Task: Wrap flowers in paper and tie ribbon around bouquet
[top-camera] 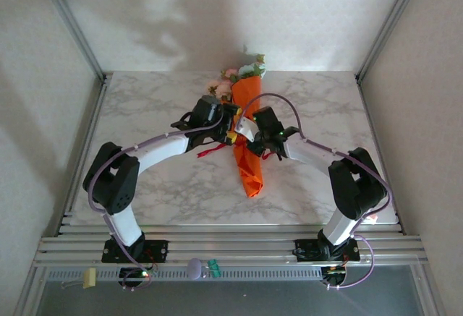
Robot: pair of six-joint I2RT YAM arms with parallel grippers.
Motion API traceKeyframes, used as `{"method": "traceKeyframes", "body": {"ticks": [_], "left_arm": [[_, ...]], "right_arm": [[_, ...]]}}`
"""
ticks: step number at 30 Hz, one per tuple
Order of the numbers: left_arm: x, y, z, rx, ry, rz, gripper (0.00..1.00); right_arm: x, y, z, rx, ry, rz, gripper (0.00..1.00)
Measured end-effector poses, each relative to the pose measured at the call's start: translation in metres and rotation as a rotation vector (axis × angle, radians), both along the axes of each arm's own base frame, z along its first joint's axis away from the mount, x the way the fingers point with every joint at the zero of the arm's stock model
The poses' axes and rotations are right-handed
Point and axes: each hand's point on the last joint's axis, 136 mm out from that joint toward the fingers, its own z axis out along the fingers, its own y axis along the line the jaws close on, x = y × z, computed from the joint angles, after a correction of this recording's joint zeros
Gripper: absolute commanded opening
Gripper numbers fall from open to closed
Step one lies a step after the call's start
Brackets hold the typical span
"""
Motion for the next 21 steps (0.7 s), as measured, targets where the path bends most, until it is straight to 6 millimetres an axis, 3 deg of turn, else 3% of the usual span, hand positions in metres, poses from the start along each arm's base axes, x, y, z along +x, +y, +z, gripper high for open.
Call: {"method": "traceKeyframes", "body": {"ticks": [3,7,12,14,15,18,21], "left_arm": [[0.009,-0.011,0.007,-0.031,-0.010,-0.021,0.85],[0.011,-0.018,-0.005,-0.020,0.039,-0.039,0.81],[0.008,-0.010,-0.017,-0.001,0.090,-0.011,0.60],[0.013,-0.003,-0.018,0.006,0.084,0.007,0.41],[0.017,0.000,-0.016,0.008,0.073,0.010,0.38],[0.034,0.012,-0.006,0.020,0.028,0.031,0.38],[0.052,0.014,0.012,0.025,-0.028,0.022,0.43]], "right_arm": [[-0.002,0.000,-0.001,-0.003,0.001,0.003,0.00],[-0.002,-0.002,-0.001,-0.007,0.001,0.000,0.00],[-0.006,-0.005,-0.003,-0.011,0.004,-0.001,0.00],[-0.006,-0.005,0.000,-0.003,-0.005,-0.001,0.00],[-0.006,-0.004,0.002,0.001,-0.010,0.000,0.00],[-0.005,-0.003,0.004,0.011,-0.019,-0.001,0.00],[-0.005,-0.003,0.005,0.016,-0.018,0.002,0.00]]}}
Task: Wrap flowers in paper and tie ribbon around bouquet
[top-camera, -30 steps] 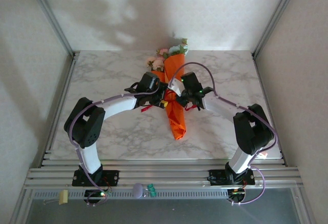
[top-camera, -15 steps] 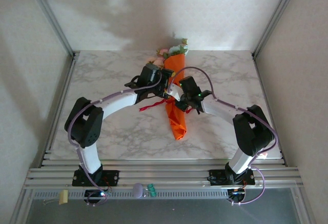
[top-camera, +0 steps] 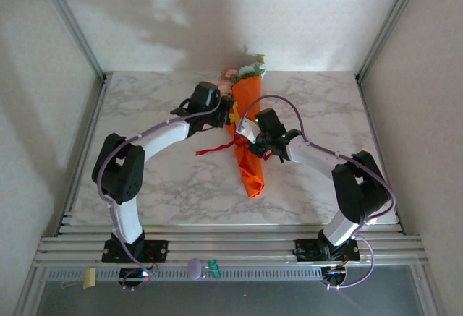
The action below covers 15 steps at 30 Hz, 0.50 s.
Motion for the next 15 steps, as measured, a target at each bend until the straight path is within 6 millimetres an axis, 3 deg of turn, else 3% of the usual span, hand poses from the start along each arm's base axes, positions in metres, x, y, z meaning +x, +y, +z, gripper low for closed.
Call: {"method": "traceKeyframes", "body": {"ticks": [4,11,15], "left_arm": [[0.017,-0.016,0.003,0.008,-0.052,-0.091,0.42],[0.007,-0.030,-0.057,0.127,0.033,-0.259,0.36],[0.000,-0.031,-0.070,0.158,0.040,-0.314,0.26]], "right_arm": [[0.000,0.000,0.000,0.003,-0.001,0.000,0.00],[0.001,0.001,0.001,0.007,0.000,-0.006,0.00],[0.001,0.001,0.001,0.010,0.003,-0.010,0.00]]}}
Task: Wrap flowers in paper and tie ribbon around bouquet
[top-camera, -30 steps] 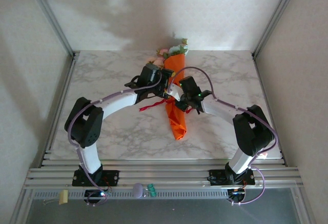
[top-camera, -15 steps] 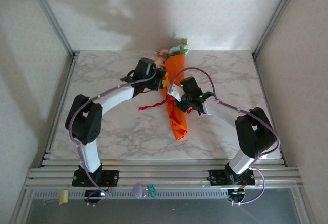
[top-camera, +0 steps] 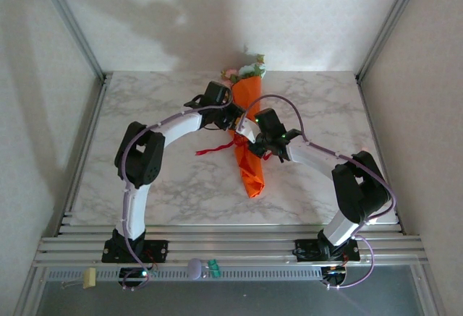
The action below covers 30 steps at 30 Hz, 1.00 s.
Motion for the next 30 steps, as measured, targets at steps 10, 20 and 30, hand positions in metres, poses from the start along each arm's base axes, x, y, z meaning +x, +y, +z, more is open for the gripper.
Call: {"method": "traceKeyframes", "body": {"ticks": [10,20,30], "left_arm": [[-0.008,-0.009,0.007,0.049,-0.062,-0.112,0.18],[-0.022,-0.005,-0.004,0.097,-0.033,-0.172,0.00],[-0.038,-0.007,-0.009,0.103,0.004,-0.233,0.00]], "right_arm": [[0.000,0.000,0.000,0.005,0.003,-0.007,0.00],[0.001,0.001,0.001,0.010,0.000,-0.010,0.00],[0.006,0.003,0.005,0.032,-0.018,-0.028,0.00]]}}
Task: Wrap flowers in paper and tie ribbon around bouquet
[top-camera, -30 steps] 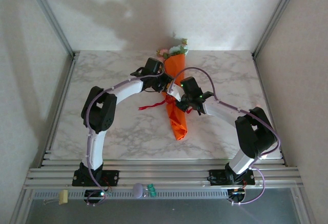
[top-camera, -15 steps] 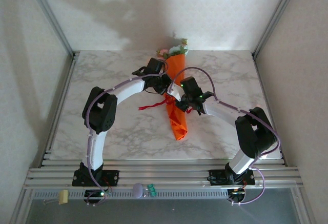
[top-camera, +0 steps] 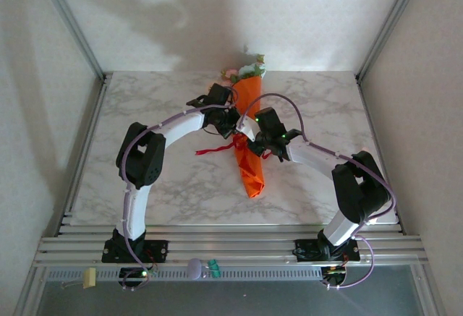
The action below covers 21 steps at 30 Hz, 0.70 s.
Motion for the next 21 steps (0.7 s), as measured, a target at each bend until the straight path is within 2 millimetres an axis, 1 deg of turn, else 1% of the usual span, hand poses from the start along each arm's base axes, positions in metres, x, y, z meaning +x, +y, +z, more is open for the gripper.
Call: {"method": "traceKeyframes", "body": {"ticks": [6,12,14,15,18,21], "left_arm": [[-0.019,-0.007,-0.003,-0.025,0.034,-0.059,0.00],[-0.028,-0.009,-0.004,-0.052,0.065,-0.084,0.00],[-0.030,-0.008,-0.006,-0.058,0.073,-0.083,0.05],[-0.032,-0.006,-0.008,-0.060,0.080,-0.082,0.09],[-0.034,-0.003,-0.011,-0.060,0.100,-0.071,0.25],[-0.034,0.000,-0.013,-0.054,0.112,-0.062,0.37]], "right_arm": [[0.003,0.001,0.003,0.012,-0.014,-0.008,0.00],[0.003,0.001,0.003,0.013,-0.015,-0.008,0.00],[0.003,0.001,0.002,0.010,-0.011,-0.008,0.00],[0.002,0.001,0.002,0.009,-0.009,-0.008,0.00],[0.002,0.001,0.000,0.008,-0.003,-0.011,0.00],[0.003,0.001,-0.005,0.008,0.008,-0.017,0.00]]}}
